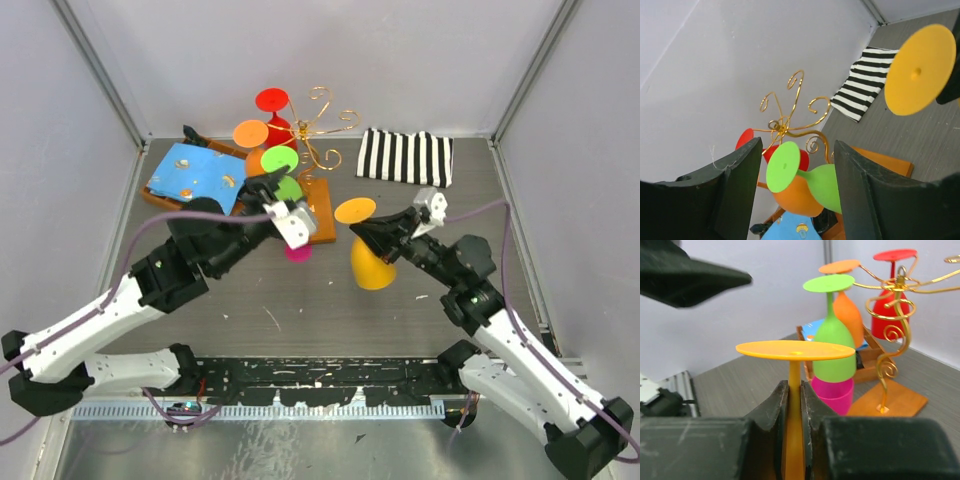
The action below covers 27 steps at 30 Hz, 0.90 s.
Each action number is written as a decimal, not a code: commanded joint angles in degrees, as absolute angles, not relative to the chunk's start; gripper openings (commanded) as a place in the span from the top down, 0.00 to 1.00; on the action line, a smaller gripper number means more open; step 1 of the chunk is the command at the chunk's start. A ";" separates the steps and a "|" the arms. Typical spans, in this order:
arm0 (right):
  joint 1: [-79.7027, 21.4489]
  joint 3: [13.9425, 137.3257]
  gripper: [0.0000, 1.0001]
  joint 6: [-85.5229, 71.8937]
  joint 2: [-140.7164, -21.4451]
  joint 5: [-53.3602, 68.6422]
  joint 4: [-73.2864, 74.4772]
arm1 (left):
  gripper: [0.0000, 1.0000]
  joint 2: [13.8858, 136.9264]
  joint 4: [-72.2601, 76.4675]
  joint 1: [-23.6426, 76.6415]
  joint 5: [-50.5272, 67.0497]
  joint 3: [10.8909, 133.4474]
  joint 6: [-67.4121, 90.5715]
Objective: Place the wine glass upside down on the wine glass rack
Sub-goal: Adjust the wine glass, then turn the wine glass upside down at the wine rack.
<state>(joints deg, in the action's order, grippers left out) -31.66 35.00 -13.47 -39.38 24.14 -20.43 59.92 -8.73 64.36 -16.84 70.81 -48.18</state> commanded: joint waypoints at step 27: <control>-11.34 36.43 1.00 -18.10 -62.94 31.73 -47.06 | 0.38 91.91 -14.12 32.78 4.33 102.05 -18.30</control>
